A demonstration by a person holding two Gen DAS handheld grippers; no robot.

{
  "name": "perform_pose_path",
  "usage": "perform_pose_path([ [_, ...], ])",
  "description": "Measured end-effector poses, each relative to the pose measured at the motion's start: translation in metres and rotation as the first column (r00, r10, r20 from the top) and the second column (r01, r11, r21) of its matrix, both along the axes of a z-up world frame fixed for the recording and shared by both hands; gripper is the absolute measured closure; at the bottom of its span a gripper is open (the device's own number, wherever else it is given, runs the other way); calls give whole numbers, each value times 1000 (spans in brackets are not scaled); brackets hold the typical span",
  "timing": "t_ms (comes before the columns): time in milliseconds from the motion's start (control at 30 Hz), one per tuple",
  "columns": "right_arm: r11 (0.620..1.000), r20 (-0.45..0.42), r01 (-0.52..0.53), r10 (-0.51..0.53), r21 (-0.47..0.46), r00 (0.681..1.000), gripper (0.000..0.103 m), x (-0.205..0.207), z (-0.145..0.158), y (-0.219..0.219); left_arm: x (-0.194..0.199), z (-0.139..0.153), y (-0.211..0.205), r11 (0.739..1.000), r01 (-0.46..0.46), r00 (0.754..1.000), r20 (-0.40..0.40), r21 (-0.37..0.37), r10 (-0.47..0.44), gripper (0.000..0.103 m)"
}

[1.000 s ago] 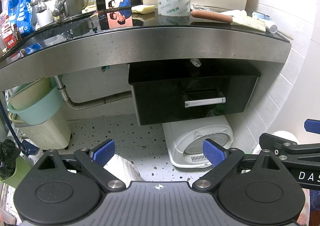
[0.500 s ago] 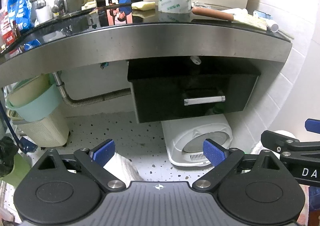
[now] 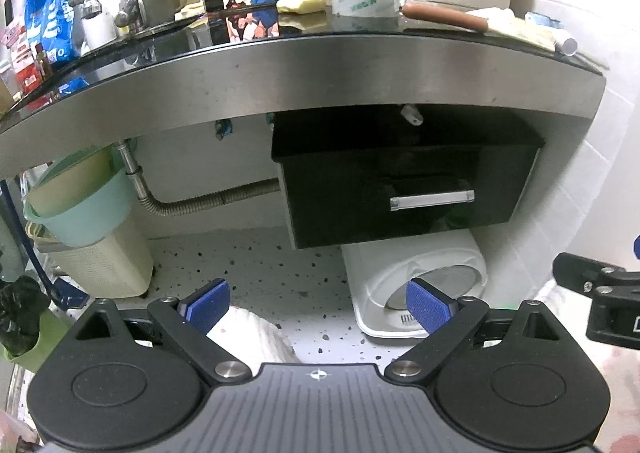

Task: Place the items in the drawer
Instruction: 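Move the right tool toward the silver drawer handle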

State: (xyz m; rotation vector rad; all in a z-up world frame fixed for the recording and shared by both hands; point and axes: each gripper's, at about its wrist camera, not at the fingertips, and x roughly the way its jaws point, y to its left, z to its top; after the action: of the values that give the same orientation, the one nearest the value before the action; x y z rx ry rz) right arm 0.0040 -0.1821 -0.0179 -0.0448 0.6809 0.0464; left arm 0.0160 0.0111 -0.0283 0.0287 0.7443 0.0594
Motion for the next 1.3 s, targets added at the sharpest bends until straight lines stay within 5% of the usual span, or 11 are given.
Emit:
perform_pose_path([
  [367,996,36,65,-63,-56,997,4,14,-21,-3,8,-19,11,998,-55,998,37,-7,55,7],
  [900,990,74,26,-16,-138,997,4,31,-57,-5,25,-59,28,998,-19,999,40,57,17,4],
  [1300,995,147,-32,46,-97,988,4,34,-77,-5,30,-90,39,999,-17,998,69,45,14,3],
])
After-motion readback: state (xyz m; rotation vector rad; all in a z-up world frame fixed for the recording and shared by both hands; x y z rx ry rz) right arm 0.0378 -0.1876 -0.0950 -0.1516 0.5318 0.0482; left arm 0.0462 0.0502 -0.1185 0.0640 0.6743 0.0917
